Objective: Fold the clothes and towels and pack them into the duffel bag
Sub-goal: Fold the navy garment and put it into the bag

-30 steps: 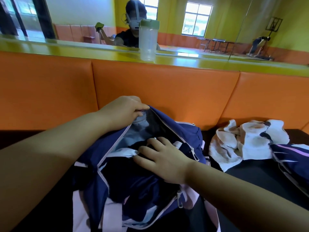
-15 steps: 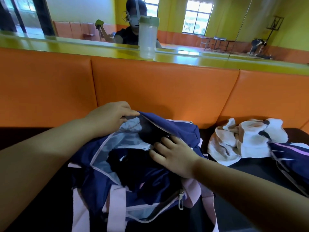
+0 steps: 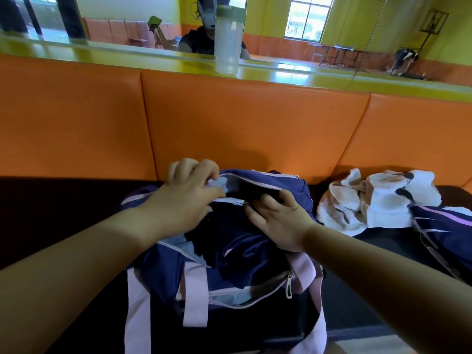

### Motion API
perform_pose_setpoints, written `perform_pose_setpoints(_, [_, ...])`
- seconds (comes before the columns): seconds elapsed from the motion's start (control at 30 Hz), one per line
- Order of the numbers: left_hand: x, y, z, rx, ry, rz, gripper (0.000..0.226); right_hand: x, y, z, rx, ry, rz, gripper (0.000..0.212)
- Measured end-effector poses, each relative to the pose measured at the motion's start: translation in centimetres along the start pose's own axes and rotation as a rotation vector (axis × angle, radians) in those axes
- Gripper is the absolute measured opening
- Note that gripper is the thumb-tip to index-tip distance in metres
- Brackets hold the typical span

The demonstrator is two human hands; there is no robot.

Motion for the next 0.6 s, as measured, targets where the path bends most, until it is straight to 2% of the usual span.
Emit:
perform_pose_setpoints(0.1, [1.3,-2.3,3.4,0.152,0.052,-0.044,0.023,-0.1,-0.3,0.2,0.018,0.013,-0.027,0.054])
perform_pose_setpoints(0.17, [3.6,-3.8,4.4,0.137,0.117,-0.287,0.030,-0.3,-0.3,0.4,0.027,0.040,-0.050,0.061])
perform_pose_setpoints(0.27, [7.5,-7.0,3.5,-0.059,0.117,-0.755,0.049,0.1,-0.2,0.8,0.052,0.075,-0.143,0.080])
perform_pose_setpoints(0.3, [7.8,-7.7,3.4,-0.091,0.093,-0.824,0.051,0.3,-0.1,1.0,0.067,0.087,-0.181,0.087])
perform_pose_setpoints(0.43, [7.6,-8.4,3.0,-0.124,-0.003,-0.843,0.047,0.6,0.8,2.0,0.156,0.136,-0.234,0.094])
perform_pose_setpoints(0.6, [5.7,-7.0,4.8,0.075,-0.145,-0.711,0.027,0.2,1.7,3.2,0.291,0.178,-0.247,0.089])
Point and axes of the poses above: each hand's wrist, its own y-axis towards the middle knuckle, its own x-axis out of the palm, z = x × y, the point moved 9 cm from there along y, towards the middle knuckle, and after that the axes turned 1 degree about -y, right-handed, at the moved point
